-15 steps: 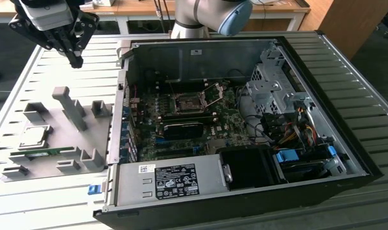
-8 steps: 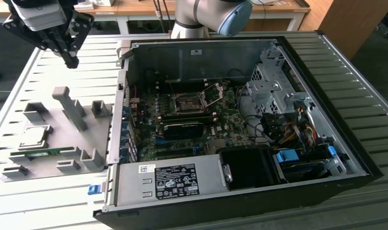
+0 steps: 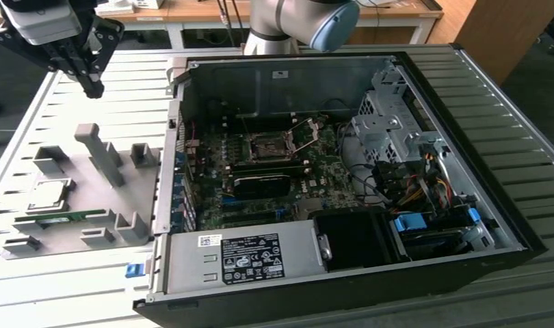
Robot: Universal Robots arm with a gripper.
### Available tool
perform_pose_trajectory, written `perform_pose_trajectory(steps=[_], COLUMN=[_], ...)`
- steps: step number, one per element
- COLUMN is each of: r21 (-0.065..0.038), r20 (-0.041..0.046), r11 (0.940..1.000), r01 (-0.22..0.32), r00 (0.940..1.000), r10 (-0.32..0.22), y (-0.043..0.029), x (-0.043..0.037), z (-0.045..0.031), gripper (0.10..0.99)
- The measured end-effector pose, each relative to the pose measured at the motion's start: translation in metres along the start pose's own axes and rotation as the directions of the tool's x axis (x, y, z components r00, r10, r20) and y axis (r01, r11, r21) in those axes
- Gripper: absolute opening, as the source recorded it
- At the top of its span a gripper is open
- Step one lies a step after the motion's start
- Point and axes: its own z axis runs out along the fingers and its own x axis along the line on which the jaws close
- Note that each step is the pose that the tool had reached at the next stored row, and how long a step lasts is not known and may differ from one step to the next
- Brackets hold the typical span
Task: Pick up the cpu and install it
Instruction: 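Reach for the cpu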
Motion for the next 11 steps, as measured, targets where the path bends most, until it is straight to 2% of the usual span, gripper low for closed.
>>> perform_pose_trajectory(steps=[11], r21=[0.000], r20=[-0.0001], r11=[1.0000], r01=[0.000], r00=[1.0000], r10=[0.000], y=[-0.0012], x=[0.0157], z=[-0.0001], gripper=[0.106])
